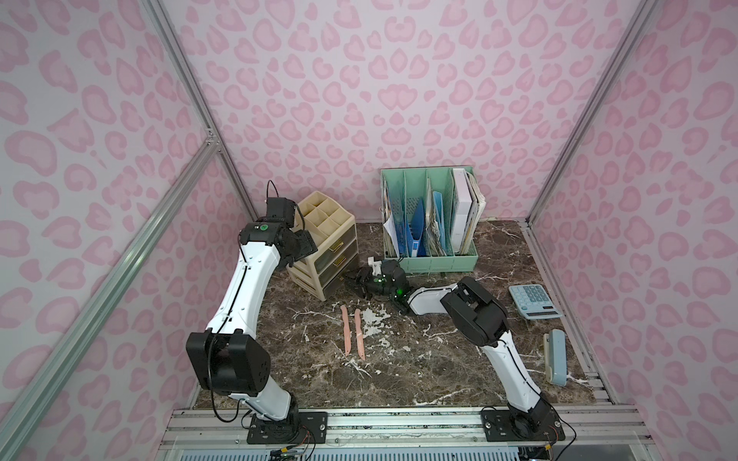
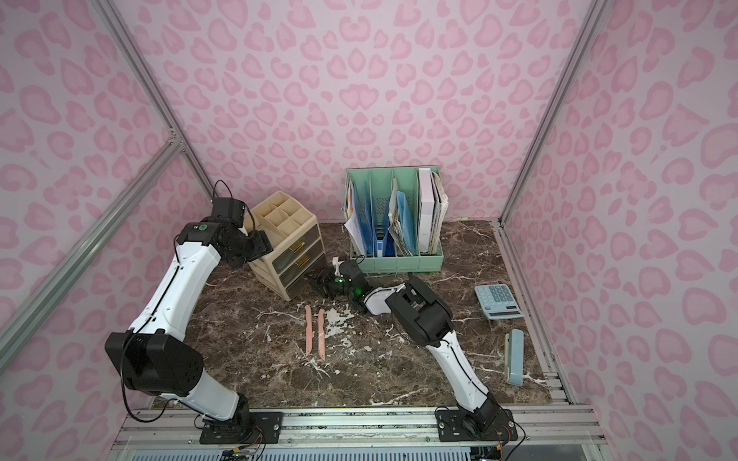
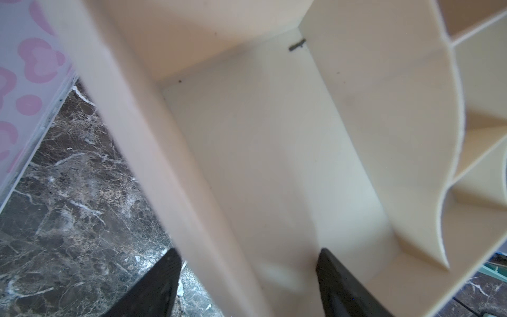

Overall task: Place the fruit knives into the drawer by color
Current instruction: Open the drawer in the storage box.

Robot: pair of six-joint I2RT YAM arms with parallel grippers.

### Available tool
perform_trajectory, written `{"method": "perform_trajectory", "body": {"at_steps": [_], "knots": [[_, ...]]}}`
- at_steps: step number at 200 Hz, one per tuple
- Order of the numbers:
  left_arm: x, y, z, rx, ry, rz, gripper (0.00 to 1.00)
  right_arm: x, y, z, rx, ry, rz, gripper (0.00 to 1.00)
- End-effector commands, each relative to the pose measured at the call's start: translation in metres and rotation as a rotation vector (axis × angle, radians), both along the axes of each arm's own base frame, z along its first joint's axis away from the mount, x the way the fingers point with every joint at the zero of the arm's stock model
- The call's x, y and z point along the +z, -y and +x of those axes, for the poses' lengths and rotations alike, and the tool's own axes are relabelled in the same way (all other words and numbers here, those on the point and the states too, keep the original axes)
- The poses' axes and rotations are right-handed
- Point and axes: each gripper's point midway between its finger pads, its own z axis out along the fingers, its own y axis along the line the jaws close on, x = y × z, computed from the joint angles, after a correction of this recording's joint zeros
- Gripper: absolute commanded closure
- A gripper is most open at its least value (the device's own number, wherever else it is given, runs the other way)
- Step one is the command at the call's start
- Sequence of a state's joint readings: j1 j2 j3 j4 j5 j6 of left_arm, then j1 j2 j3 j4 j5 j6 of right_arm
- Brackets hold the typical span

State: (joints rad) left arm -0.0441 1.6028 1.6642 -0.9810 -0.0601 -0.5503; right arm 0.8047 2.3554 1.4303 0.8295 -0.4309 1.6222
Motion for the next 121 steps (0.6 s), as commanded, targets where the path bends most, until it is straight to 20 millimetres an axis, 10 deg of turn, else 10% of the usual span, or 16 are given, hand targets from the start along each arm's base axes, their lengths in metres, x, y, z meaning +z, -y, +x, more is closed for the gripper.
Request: {"method": "perform_trajectory", "body": {"at_steps": [1, 121], "knots": [[-0.007, -0.005, -0.014, -0.007, -0.056, 0.035, 0.21, 0.005, -0.005, 0.003, -0.001, 0.013, 0.022, 0.58], [-0.010, -0.004, -0.020, -0.011, -0.065, 0.028, 0.21, -0.012, -0.007, 0.017, -0.030, 0.014, 0.003, 0.67]]}}
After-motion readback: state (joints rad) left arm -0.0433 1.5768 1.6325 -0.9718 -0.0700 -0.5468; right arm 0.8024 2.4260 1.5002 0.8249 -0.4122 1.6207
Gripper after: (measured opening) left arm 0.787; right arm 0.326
